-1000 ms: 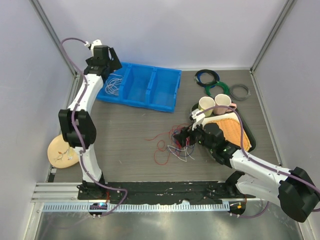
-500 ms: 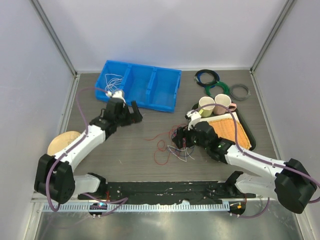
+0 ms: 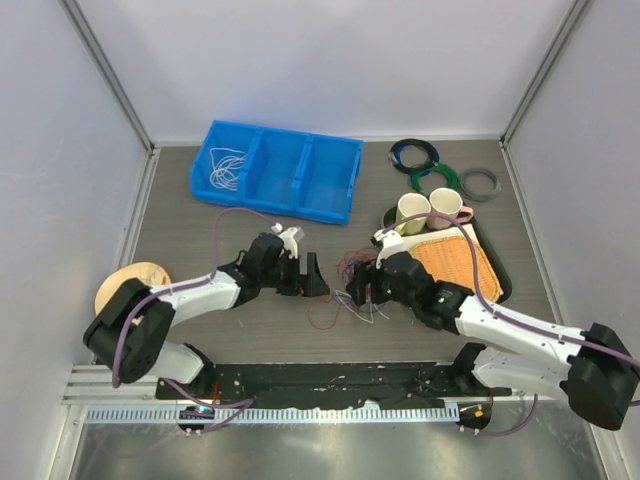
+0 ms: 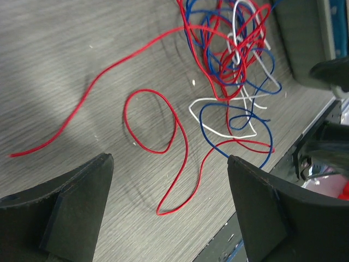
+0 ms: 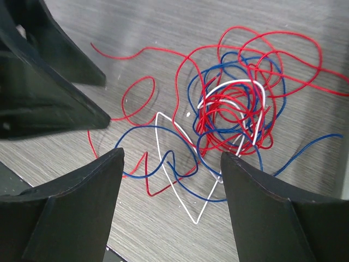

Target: Untangle the cables

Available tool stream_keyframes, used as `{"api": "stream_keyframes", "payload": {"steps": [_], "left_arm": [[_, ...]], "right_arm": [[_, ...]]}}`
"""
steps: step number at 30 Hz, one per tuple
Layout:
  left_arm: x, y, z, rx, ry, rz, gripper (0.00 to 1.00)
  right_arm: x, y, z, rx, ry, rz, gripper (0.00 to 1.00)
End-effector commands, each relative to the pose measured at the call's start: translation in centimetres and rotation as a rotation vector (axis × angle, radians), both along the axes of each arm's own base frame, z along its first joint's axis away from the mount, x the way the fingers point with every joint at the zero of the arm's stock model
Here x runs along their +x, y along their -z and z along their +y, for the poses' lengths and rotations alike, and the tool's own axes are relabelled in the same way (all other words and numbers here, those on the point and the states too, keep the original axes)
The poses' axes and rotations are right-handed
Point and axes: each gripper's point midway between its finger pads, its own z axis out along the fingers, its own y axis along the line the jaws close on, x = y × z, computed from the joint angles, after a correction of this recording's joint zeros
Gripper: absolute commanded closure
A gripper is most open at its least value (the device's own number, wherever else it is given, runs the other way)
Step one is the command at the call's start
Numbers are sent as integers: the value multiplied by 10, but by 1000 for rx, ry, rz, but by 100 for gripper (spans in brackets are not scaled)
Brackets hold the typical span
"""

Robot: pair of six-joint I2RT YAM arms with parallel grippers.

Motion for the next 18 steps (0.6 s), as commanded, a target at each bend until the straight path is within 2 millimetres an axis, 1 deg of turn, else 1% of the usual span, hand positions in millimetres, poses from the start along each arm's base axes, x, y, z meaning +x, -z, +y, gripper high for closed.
{"api": "stream_keyframes", "payload": {"steps": [1, 3, 4, 6, 7, 9, 10, 11, 13, 14, 15, 16, 17, 18], "left_arm": [[-8, 0, -27, -58, 111, -27, 14], [-13, 12, -24, 2, 100, -20, 16], [-13, 18, -22, 30, 88, -19, 20], [-19, 24, -24, 48, 106, -11, 33], [-19, 27, -23, 65, 102, -13, 47], [-23, 30, -21, 90, 103, -8, 69], [-24, 28, -21, 91, 104, -14, 91], [-25, 23, -20, 86, 99, -30, 100], [-28, 18, -18, 82, 87, -51, 100], [-22, 9, -13, 92, 44, -91, 100], [-20, 6, -8, 99, 7, -98, 100], [-21, 10, 2, 136, -28, -87, 100], [-5, 6, 17, 186, -137, -136, 100], [-1, -4, 29, 201, -202, -161, 100]], "right_arm": [[13, -38, -2, 68, 76, -72, 23], [15, -43, -4, 68, 91, -86, 23], [16, -45, -5, 70, 95, -91, 23], [18, -47, -5, 65, 97, -98, 23], [19, -47, -5, 59, 99, -99, 23], [21, -47, -3, 49, 95, -99, 23], [21, -45, -2, 45, 92, -96, 23], [22, -44, -1, 38, 93, -96, 23], [25, -43, 4, 32, 77, -92, 23], [25, -43, 6, 30, 67, -89, 23], [25, -45, 9, 31, 50, -96, 23], [23, -48, 17, 41, 10, -92, 23], [22, -50, 20, 42, -9, -90, 23], [21, -53, 23, 36, -32, -101, 24]]}}
